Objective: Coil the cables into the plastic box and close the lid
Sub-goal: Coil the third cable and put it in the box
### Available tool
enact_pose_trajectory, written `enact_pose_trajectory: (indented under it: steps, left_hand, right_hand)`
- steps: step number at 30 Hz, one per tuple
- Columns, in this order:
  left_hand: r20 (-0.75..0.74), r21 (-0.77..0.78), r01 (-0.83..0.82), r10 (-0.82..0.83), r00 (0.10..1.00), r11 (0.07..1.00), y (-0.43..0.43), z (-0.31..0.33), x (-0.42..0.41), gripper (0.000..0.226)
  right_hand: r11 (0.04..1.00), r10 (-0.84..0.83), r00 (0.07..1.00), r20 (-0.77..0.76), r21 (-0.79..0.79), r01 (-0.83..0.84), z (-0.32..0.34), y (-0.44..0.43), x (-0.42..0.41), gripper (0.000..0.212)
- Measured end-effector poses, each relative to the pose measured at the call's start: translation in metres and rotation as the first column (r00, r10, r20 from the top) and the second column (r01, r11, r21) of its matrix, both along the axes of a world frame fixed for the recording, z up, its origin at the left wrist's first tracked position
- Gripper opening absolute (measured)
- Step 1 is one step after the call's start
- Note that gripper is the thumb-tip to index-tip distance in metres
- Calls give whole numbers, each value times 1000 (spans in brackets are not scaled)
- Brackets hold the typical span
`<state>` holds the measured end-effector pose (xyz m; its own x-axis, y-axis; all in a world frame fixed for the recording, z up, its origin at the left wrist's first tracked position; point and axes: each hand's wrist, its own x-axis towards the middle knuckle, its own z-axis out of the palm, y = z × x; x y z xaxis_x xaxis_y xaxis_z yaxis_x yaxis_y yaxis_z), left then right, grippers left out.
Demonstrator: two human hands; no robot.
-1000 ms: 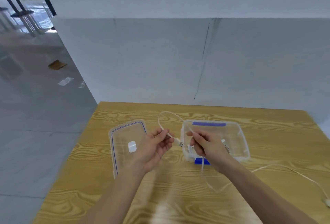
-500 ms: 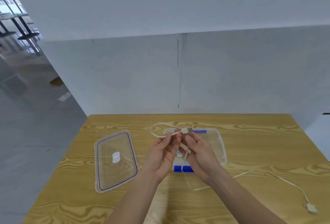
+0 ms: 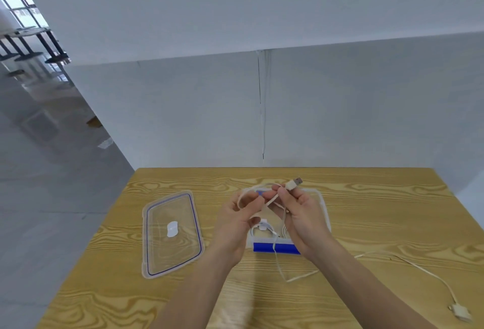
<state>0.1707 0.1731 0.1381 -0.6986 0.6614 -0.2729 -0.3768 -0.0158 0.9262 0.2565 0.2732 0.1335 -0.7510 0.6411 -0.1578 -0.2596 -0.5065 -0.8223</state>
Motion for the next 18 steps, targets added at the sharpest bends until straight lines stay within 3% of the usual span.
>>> enact_pose_trajectory:
  steps: [5,10,12,18]
  left_hand:
    - [-189,8,212,-206,960,977,-8,19,-27,14]
    - [-170,-85,428,-436,884,900,-6,38,-45,30]
    - [-159,-61,449,-453,877,891,-5,40,-53,31]
    - [167,255,249,-296,940,934,7,36,-61,31]
  right_hand:
    - [990,-31,998,46,140,25,7,8,-3,20]
    - [968,24,995,98,246,-48,16,7,-9,24]
    - [962,55,991,119,261,-84,20,8,-11,24]
    - [925,286,951,119,224,-307,31,12,-18,26]
